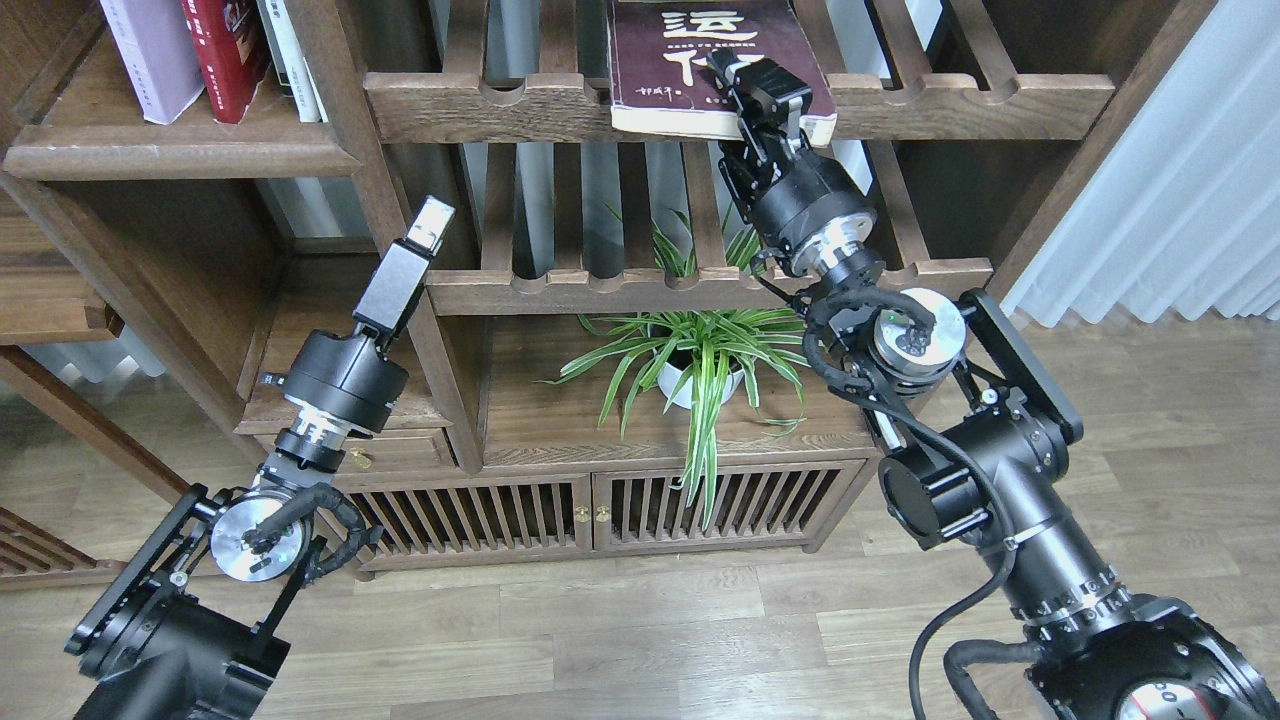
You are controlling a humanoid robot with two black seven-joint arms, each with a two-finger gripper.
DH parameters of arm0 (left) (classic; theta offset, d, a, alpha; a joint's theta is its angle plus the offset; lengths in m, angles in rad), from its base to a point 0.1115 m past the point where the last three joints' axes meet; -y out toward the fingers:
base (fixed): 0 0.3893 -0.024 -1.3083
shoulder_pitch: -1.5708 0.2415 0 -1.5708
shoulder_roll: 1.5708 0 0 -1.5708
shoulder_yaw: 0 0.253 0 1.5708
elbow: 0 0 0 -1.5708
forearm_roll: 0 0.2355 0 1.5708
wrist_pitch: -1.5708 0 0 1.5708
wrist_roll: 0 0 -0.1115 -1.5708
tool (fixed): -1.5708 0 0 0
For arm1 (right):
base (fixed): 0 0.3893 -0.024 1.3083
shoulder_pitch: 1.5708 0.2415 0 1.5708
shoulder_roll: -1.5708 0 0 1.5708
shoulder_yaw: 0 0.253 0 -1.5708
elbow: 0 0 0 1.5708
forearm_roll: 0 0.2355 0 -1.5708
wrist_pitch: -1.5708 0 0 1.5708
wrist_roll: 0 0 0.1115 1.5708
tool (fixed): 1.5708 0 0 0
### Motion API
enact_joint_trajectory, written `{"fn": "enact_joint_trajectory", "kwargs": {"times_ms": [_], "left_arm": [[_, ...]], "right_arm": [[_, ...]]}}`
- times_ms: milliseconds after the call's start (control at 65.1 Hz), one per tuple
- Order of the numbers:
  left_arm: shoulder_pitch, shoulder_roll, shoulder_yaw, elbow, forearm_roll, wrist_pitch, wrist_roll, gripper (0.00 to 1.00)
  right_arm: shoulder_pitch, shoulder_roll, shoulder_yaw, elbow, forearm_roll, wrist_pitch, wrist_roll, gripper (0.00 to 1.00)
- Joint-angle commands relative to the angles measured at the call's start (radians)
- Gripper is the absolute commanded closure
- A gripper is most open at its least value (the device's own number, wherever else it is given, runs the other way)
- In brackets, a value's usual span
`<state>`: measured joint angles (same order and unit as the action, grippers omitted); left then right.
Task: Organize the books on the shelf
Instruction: 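Raise the right gripper to the maroon book's top and hook it, then tip the maroon book outward and pull it down toward the left gripper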
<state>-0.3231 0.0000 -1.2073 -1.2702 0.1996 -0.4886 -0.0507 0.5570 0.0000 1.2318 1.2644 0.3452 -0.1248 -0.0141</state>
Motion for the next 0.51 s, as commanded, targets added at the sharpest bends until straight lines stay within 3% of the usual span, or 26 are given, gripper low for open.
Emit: {"fn": "enact_joint_trajectory", "kwargs": {"times_ms": [0,138,246,415,491], "left_arm": [[0.003,0.000,0.011,-0.001,0.000,0.000,-0.001,0.01],[0.006,0.000,0.012,-0.014,-0.009,0.000,-0.014,0.00],[0.013,0.000,0.011,-0.017,-0.008,0.000,-0.011,0.00],[-0.001,0.000,-0.003,-0.018,-0.031,0.000,0.002,0.00],[-0.010,0.000,-0.014,-0.018,-0.035,0.000,0.002,0.00]], "right_arm": [[-0.002,0.000,0.005,-0.003,0.001,0.011,-0.001,0.83],[-0.002,0.000,0.021,-0.003,0.012,0.022,0.000,0.95],[-0.005,0.000,0.029,0.000,0.035,0.046,-0.001,0.96],[-0.028,0.000,0.026,0.009,0.061,0.180,-0.020,0.96],[-0.061,0.000,0.020,0.015,0.064,0.267,-0.053,0.96]]}}
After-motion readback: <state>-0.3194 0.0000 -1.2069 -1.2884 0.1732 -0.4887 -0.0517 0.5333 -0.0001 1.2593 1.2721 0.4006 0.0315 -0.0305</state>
